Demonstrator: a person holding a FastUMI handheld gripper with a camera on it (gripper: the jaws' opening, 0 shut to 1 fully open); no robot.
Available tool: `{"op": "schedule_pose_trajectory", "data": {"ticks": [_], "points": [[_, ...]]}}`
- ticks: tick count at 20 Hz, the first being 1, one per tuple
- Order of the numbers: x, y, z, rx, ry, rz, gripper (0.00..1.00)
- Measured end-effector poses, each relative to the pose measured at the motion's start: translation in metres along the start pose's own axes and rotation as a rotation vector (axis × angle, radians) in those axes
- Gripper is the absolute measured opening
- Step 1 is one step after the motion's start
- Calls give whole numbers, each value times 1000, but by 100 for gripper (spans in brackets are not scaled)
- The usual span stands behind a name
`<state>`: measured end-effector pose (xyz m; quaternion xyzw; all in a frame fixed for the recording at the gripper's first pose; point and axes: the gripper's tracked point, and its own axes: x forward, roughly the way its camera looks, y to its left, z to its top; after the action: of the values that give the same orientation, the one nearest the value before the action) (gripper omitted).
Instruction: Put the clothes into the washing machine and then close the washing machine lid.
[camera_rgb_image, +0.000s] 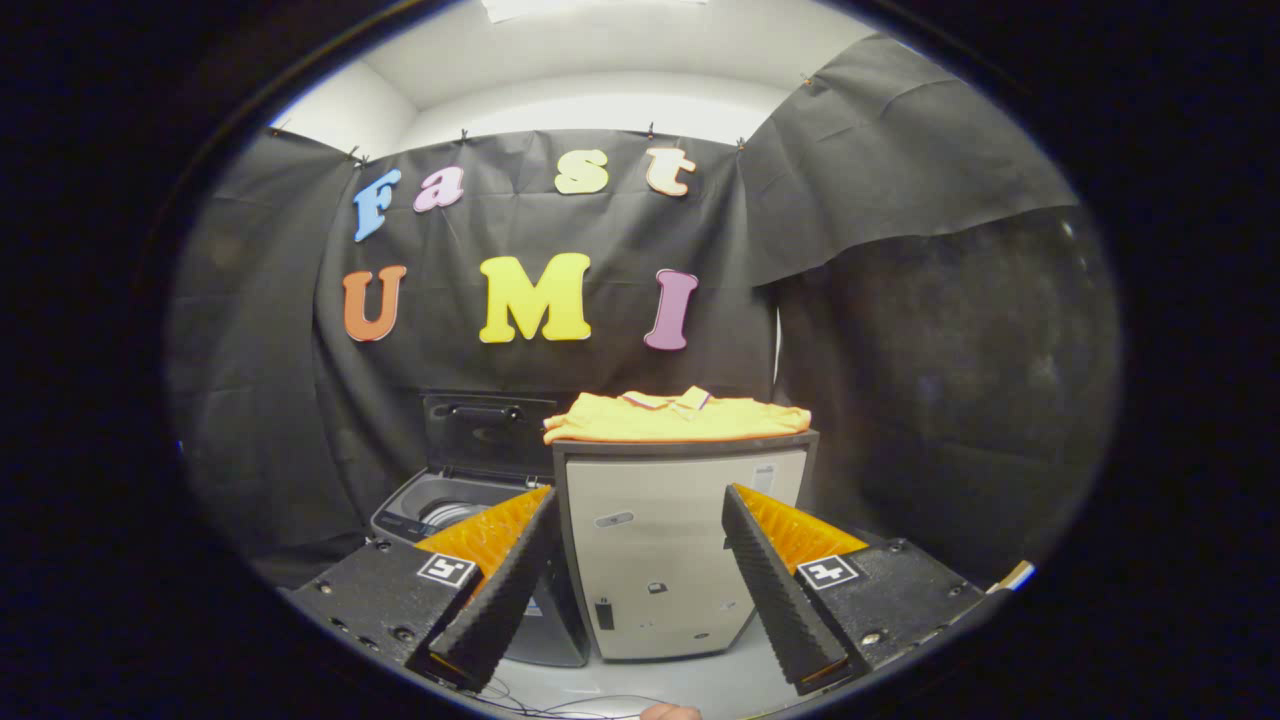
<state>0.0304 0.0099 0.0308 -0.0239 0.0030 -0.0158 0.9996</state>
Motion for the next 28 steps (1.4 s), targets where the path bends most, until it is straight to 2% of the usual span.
{"op": "schedule_pose_trajectory", "data": {"ticks": [6,12,15,22,28], "points": [[40,-14,28,34,22,-14,100],[98,-26,66,-28,-11,-6,100],[131,-29,80,-14,-12,1,100],[204,-40,83,5,68,-21,100],[262,-49,72,24,195,-19,100]]}}
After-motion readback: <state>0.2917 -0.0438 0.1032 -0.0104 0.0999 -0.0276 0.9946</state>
